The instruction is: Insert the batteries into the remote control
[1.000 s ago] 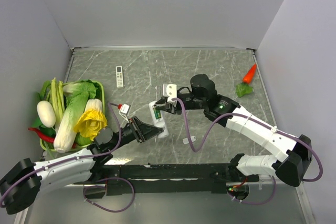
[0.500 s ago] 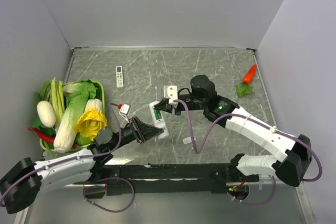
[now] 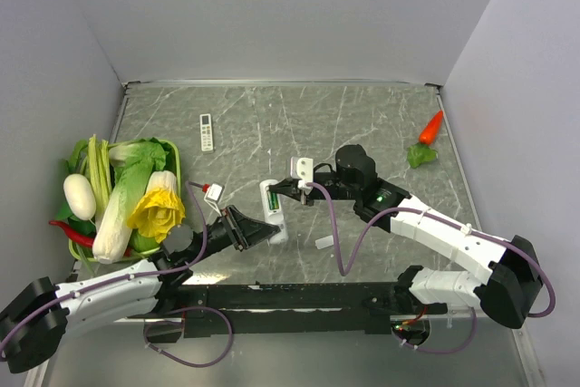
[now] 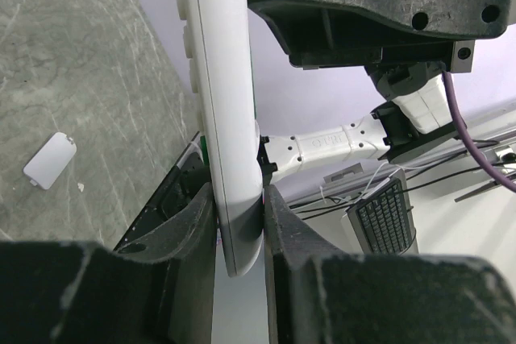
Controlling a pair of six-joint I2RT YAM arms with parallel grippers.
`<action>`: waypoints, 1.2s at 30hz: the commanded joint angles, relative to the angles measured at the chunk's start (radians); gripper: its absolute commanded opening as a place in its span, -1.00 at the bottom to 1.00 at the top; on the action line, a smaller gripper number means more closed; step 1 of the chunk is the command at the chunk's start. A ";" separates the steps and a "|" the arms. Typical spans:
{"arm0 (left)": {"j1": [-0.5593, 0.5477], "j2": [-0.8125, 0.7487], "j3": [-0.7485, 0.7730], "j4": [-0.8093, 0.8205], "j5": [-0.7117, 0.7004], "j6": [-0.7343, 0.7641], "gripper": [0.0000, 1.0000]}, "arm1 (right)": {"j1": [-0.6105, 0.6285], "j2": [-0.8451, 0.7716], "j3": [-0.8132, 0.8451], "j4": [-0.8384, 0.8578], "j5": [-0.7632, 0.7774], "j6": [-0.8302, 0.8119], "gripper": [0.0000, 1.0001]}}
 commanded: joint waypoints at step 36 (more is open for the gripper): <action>0.005 -0.093 0.018 -0.199 -0.171 0.172 -0.96 | -0.047 -0.244 -0.122 -0.686 0.717 0.866 0.99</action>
